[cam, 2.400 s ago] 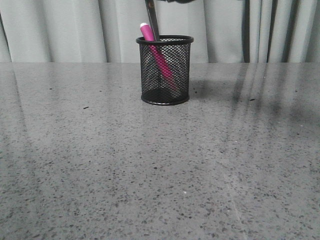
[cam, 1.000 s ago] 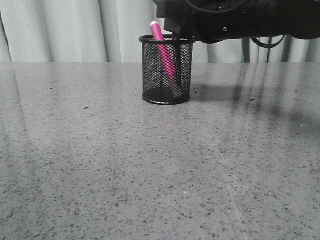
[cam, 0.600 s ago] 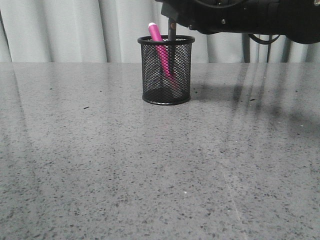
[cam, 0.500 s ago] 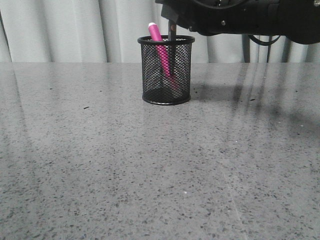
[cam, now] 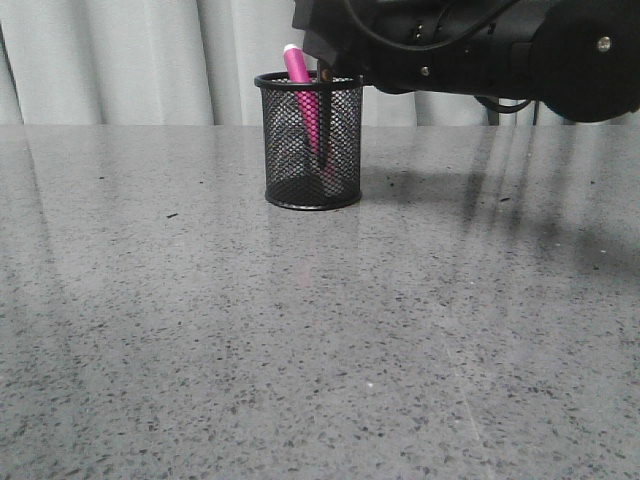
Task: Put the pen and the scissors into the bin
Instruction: 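Lower the scissors blades into the cup and open the right gripper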
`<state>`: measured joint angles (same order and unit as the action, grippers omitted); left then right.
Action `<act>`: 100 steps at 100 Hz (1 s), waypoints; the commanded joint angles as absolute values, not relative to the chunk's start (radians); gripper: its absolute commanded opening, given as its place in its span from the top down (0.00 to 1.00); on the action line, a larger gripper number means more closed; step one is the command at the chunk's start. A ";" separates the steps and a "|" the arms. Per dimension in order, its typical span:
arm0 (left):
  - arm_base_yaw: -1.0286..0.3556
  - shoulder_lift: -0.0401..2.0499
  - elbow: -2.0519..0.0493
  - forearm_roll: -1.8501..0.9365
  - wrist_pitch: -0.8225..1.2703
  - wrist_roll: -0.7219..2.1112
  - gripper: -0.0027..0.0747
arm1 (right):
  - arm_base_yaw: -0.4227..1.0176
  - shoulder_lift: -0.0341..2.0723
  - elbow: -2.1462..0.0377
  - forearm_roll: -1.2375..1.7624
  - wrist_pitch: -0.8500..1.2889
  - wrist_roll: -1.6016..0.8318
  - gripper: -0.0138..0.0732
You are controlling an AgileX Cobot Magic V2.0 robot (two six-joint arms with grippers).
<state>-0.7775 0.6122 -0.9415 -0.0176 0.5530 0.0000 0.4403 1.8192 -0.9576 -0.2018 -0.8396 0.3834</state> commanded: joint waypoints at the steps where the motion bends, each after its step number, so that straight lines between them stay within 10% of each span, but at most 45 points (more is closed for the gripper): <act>1: -0.785 0.615 -0.967 -0.017 0.490 0.000 0.65 | 0.449 1.796 -0.977 -0.216 -0.854 0.388 0.92; 47: -0.785 0.615 -0.967 0.019 0.488 0.000 0.65 | 0.449 1.796 -0.977 -0.216 -0.865 0.388 0.45; 100: -0.785 0.615 -0.967 0.051 0.467 0.000 0.65 | 0.449 1.778 -0.977 -0.216 -1.010 0.388 0.43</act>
<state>-0.7775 0.6122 -0.9415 0.0338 0.5593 0.0000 0.4501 1.8407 -0.9572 -0.2128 -0.9114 0.3904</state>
